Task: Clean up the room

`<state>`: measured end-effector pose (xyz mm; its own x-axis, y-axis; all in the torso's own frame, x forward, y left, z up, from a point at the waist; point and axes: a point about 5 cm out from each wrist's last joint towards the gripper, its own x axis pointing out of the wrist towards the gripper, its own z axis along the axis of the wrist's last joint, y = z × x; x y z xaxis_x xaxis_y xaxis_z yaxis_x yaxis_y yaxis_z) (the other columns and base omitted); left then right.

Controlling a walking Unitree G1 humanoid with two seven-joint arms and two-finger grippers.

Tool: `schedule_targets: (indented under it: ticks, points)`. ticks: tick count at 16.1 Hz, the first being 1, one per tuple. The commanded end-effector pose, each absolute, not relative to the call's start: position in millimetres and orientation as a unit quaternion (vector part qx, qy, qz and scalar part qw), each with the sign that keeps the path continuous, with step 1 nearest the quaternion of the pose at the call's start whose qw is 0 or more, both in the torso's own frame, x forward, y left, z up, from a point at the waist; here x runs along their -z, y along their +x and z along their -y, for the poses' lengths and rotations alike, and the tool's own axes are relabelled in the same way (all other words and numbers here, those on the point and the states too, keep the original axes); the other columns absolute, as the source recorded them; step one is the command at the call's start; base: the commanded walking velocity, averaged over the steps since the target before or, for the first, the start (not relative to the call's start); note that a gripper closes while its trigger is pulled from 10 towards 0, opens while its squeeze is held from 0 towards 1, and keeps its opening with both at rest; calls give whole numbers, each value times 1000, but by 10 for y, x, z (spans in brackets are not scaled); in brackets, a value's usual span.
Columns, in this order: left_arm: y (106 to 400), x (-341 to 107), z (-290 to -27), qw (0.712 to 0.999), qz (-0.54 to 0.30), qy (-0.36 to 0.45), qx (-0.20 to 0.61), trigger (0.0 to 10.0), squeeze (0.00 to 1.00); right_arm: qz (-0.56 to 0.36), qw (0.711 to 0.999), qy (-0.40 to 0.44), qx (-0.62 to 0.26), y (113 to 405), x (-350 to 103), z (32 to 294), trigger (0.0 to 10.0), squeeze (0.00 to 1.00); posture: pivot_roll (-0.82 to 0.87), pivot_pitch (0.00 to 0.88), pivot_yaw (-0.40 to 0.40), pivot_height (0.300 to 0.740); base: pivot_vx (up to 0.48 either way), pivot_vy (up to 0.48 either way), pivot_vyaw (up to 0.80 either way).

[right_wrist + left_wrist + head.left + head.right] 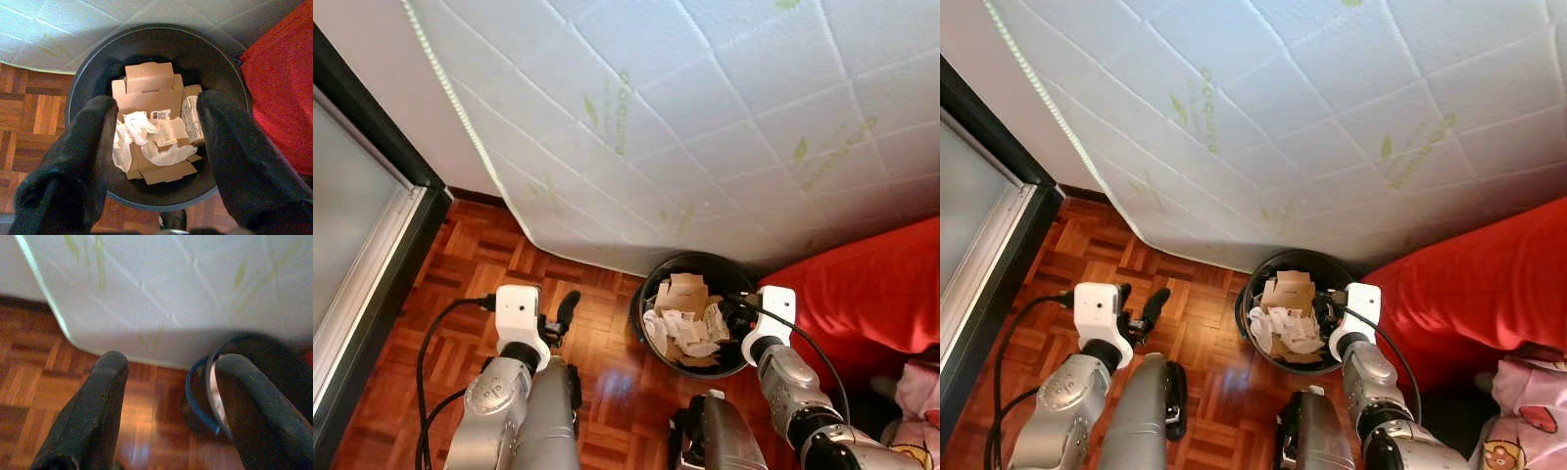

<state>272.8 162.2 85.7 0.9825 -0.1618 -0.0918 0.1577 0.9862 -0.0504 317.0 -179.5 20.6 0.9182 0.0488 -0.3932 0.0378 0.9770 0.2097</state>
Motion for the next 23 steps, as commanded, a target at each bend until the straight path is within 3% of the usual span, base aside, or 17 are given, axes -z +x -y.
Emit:
schedule_targets:
  ticks: [1,5,7,13,15,19,23]
  points:
    - [2634,-643,-1693,993,-90,-19,69,10000,0,-234,966,109,15,3019,-43,1864,10000,0,244,364,-55,657,0,0,0]
    - [2500,-169,-1880,983,-178,-9,39,10000,0,-241,962,121,52,2875,56,2050,10000,0,229,274,-42,657,0,0,0]
    - [2480,70,-1960,973,-229,-1,30,10000,0,-242,956,142,92,2767,116,2208,10000,0,202,158,-19,657,0,0,0]
    - [2397,319,-2120,955,-295,23,12,10000,0,-248,939,189,147,2547,261,2331,10000,0,142,13,15,657,0,0,0]
    - [2371,367,-2111,951,-309,23,10,10000,0,-278,930,188,149,2413,377,2303,10000,0,132,0,10,657,0,0,0]
    - [2224,533,-2029,935,-353,24,14,10000,0,-340,912,180,142,2102,609,2222,10000,0,110,0,-6,702,0,0,0]
    - [2100,637,-1977,927,-376,12,5,10000,0,-373,906,170,110,1991,703,2091,10000,0,115,0,-22,740,0,0,0]
